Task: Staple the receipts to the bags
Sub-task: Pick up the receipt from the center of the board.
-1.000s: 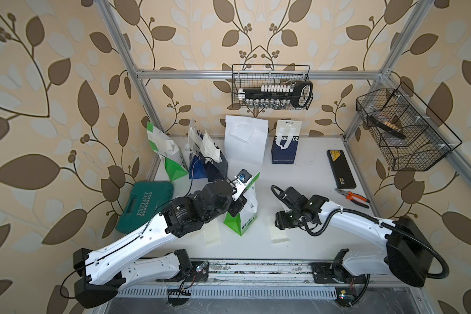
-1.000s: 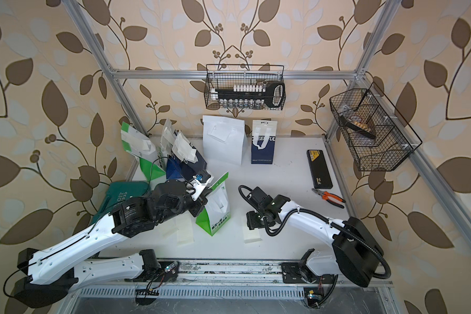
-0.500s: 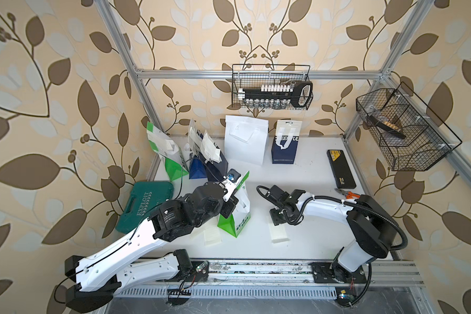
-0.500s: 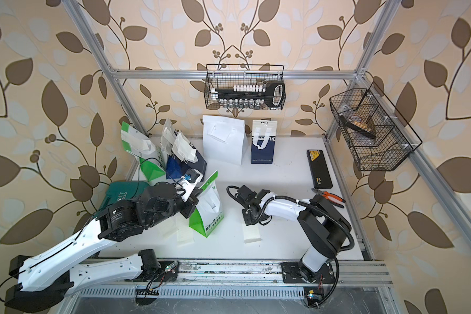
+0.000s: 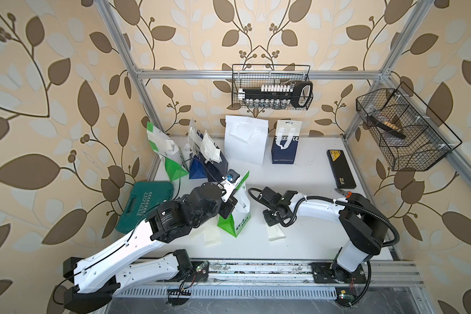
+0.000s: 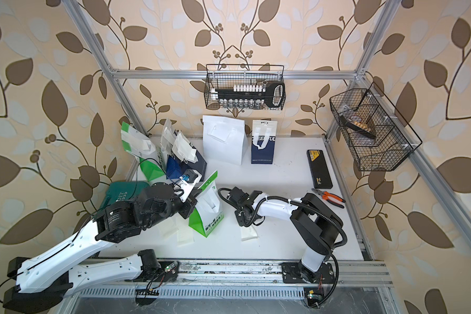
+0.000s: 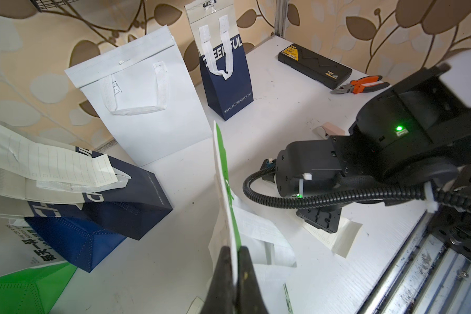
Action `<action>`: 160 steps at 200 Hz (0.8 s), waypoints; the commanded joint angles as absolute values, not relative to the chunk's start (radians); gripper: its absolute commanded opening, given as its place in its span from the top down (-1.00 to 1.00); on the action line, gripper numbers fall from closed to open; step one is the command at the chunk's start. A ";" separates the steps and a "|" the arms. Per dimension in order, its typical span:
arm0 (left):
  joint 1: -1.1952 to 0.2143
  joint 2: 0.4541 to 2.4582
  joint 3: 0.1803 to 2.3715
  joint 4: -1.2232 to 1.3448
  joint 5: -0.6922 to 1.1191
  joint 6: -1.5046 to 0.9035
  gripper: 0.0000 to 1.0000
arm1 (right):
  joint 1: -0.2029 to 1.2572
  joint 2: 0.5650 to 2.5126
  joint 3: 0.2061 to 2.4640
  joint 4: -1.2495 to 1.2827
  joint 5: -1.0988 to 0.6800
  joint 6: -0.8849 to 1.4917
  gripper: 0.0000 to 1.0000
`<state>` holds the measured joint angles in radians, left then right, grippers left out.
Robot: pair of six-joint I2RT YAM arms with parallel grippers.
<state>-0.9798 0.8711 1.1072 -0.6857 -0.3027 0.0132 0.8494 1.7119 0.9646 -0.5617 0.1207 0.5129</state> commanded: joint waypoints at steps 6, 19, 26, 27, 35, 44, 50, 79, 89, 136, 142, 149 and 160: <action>-0.966 0.867 1.138 -0.654 -0.248 0.047 1.00 | 0.847 1.755 0.878 -0.562 0.157 0.511 1.00; -0.965 0.866 1.131 -0.651 -0.223 0.058 1.00 | 0.860 1.685 0.869 -0.535 0.217 0.494 1.00; -0.963 0.866 1.126 -0.648 -0.208 0.064 1.00 | 0.862 1.640 0.865 -0.527 0.247 0.483 1.00; -0.963 0.866 1.125 -0.648 -0.205 0.064 1.00 | 0.862 1.630 0.863 -0.525 0.249 0.481 1.00; -0.960 0.866 1.120 -0.642 -0.176 0.071 1.00 | 0.861 1.564 0.852 -0.504 0.272 0.464 1.00; -0.953 0.870 1.117 -0.637 -0.136 0.079 1.00 | 0.861 1.482 0.836 -0.488 0.295 0.447 1.00; -0.947 0.877 1.119 -0.635 -0.109 0.087 1.00 | 0.862 1.425 0.825 -0.477 0.303 0.428 1.00; -0.915 0.912 1.125 -0.611 0.023 0.111 1.00 | 0.876 1.149 0.785 -0.445 0.347 0.369 1.00; -0.900 0.917 1.115 -0.578 0.079 0.124 1.00 | 0.878 1.077 0.784 -0.446 0.343 0.353 1.00; -0.824 0.975 1.073 -0.445 0.318 0.152 1.00 | 0.965 0.861 0.807 -0.371 0.326 0.265 1.00; -0.819 0.985 1.067 -0.436 0.333 0.153 1.00 | 0.978 0.851 0.811 -0.365 0.331 0.255 1.00; -0.812 0.992 1.057 -0.421 0.346 0.153 1.00 | 0.987 0.841 0.812 -0.353 0.333 0.244 1.00; -0.803 1.002 1.043 -0.398 0.353 0.152 1.00 | 0.994 0.835 0.810 -0.336 0.333 0.230 1.00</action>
<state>-0.8219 0.9821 1.0687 -0.4957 0.2398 0.1303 0.9707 0.8520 0.8059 -0.3870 0.3153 0.2958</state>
